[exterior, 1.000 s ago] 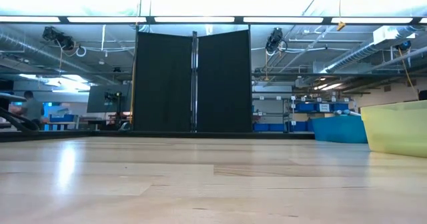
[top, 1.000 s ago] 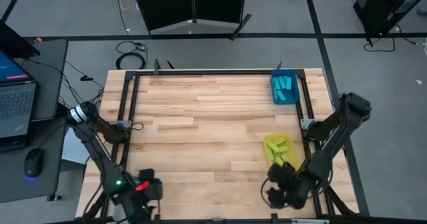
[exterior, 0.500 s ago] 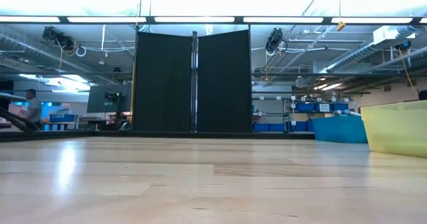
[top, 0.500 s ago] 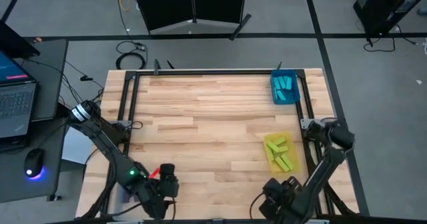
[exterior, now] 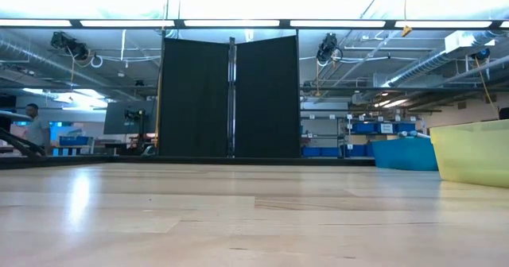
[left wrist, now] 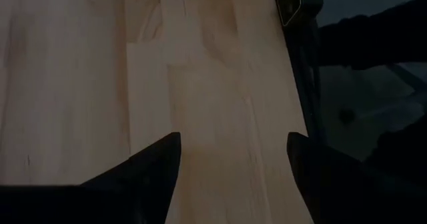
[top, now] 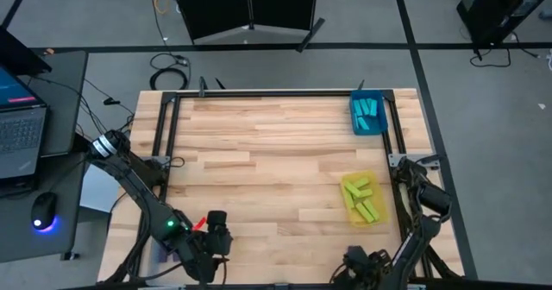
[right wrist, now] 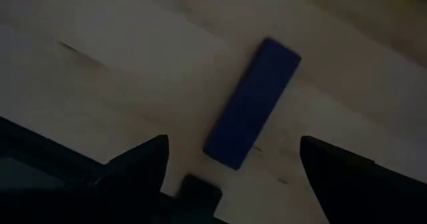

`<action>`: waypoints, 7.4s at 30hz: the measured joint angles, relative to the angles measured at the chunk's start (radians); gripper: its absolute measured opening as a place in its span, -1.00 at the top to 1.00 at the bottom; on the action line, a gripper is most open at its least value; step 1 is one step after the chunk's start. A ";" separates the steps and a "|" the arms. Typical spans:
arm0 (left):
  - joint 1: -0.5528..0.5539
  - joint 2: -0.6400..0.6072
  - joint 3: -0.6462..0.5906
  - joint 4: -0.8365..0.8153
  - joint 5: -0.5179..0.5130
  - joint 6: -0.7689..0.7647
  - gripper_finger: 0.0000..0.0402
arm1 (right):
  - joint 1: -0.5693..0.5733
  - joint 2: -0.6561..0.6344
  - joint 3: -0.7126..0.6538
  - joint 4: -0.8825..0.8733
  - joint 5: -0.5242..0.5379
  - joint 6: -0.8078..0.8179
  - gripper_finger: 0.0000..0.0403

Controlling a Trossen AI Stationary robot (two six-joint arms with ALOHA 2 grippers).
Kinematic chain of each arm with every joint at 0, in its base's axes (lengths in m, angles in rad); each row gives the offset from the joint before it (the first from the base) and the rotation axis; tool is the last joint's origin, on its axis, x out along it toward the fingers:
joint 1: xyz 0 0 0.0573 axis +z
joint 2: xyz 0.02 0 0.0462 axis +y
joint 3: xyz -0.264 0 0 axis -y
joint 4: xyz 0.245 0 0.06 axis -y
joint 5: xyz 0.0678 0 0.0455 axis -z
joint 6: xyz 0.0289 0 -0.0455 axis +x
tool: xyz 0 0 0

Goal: Sort blocks
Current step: Put the violet block into the transparent bin

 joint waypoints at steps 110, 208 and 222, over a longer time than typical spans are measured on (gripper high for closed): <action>-0.013 -0.002 0.114 0.270 -0.102 0.213 -0.39 | -0.247 -0.025 0.022 0.099 0.114 -1.821 0.43; -0.392 0.051 0.639 -0.926 -1.026 -0.636 0.02 | -0.718 0.719 0.654 2.026 -0.002 -2.012 0.43; -0.351 0.051 0.639 -0.929 -1.030 -0.629 0.02 | -0.740 0.719 0.654 1.925 -0.050 -2.005 0.43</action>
